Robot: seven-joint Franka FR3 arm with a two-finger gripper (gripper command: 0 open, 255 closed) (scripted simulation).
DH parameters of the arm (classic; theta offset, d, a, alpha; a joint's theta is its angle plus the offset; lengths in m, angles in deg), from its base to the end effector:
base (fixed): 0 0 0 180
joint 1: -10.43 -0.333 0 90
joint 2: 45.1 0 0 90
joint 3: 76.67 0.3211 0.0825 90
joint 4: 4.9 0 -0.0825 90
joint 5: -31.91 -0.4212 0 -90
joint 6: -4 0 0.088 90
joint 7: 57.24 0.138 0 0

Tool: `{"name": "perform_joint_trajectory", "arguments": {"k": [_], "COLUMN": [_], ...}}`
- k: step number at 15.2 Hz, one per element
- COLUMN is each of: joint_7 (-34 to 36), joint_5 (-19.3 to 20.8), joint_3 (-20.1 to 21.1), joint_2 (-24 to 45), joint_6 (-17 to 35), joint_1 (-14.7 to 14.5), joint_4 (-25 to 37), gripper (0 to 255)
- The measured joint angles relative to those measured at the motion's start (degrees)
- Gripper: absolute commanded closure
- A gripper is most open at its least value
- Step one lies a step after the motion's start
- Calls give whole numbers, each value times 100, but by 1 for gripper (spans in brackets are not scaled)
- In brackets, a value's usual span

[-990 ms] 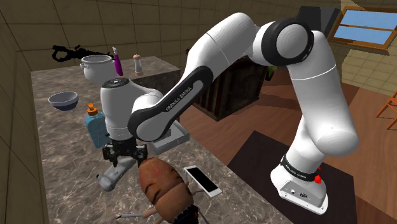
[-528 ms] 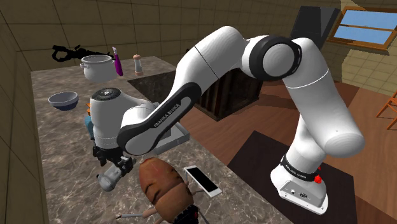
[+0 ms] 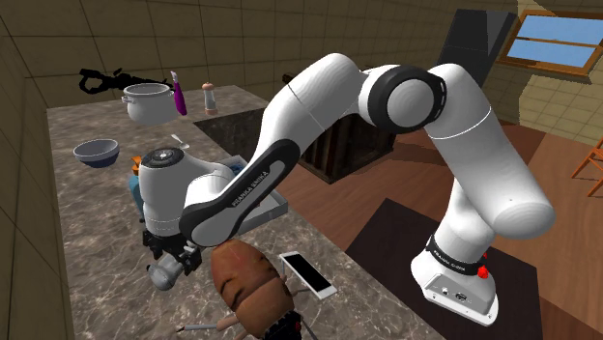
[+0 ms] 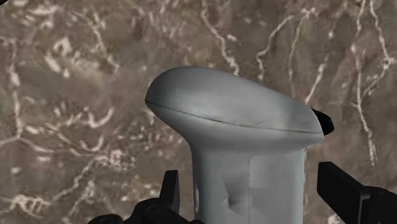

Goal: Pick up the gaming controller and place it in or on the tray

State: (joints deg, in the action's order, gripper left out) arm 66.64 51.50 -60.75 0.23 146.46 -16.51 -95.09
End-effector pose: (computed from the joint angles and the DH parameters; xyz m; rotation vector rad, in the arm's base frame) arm 0.5681 0.4888 0.1488 -2.4177 1.7496 -0.0851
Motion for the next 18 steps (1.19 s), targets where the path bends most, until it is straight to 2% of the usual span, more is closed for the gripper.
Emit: {"name": "perform_joint_trajectory", "arguments": {"k": [3, 4, 18], "joint_7": [1, 1, -35], "joint_5": [1, 1, -46], "joint_3": [-1, -1, 49], "joint_2": [1, 1, -173], "joint_6": [5, 5, -113], "joint_1": [0, 0, 45], "joint_4": [-2, -2, -61], "gripper": [0, 255, 255]}}
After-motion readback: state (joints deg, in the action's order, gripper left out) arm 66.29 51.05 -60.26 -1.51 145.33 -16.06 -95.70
